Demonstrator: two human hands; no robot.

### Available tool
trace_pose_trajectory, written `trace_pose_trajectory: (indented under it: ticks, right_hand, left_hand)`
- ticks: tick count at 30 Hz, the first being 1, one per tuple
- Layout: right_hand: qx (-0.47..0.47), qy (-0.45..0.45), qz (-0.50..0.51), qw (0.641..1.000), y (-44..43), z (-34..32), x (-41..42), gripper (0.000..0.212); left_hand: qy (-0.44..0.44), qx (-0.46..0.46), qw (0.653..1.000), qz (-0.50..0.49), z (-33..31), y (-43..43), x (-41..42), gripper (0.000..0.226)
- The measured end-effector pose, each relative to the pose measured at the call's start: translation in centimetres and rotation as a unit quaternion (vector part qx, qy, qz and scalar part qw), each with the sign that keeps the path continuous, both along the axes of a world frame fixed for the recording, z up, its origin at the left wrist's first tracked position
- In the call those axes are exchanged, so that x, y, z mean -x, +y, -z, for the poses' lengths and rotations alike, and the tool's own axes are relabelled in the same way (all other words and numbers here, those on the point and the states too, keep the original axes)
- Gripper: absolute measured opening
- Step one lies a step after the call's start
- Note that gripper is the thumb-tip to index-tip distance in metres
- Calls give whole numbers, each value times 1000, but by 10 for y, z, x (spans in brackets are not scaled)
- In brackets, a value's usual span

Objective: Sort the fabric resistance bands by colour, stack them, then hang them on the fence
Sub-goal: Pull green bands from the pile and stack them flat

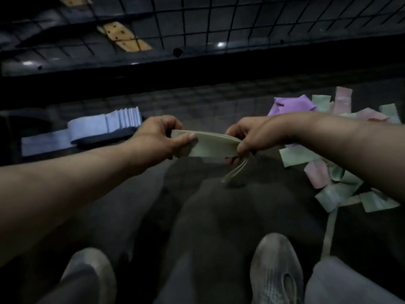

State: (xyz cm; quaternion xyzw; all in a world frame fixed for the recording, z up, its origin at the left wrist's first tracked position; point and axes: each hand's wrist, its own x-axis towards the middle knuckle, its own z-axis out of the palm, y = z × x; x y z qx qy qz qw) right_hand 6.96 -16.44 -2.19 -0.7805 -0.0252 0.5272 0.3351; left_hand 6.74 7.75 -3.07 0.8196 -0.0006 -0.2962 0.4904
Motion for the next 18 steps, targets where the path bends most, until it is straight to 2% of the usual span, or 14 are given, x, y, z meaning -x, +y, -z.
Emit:
trace_pose_trajectory:
  ticks: [6, 12, 15, 18]
  right_hand:
    - [15, 15, 33, 999, 14, -25, 27, 28]
    - [-12, 14, 83, 996, 22, -71, 60, 16]
    - [-2, -18, 129, 991, 23, -92, 75, 20]
    - [18, -30, 128, 991, 27, -129, 89, 23]
  left_hand:
    - [3, -34, 992, -122, -27, 65, 28, 20]
    - [-20, -72, 990, -122, -69, 115, 63, 13]
    - [-12, -88, 989, -116, -86, 131, 74, 13]
    - [-27, -103, 990, -94, -115, 140, 79, 15]
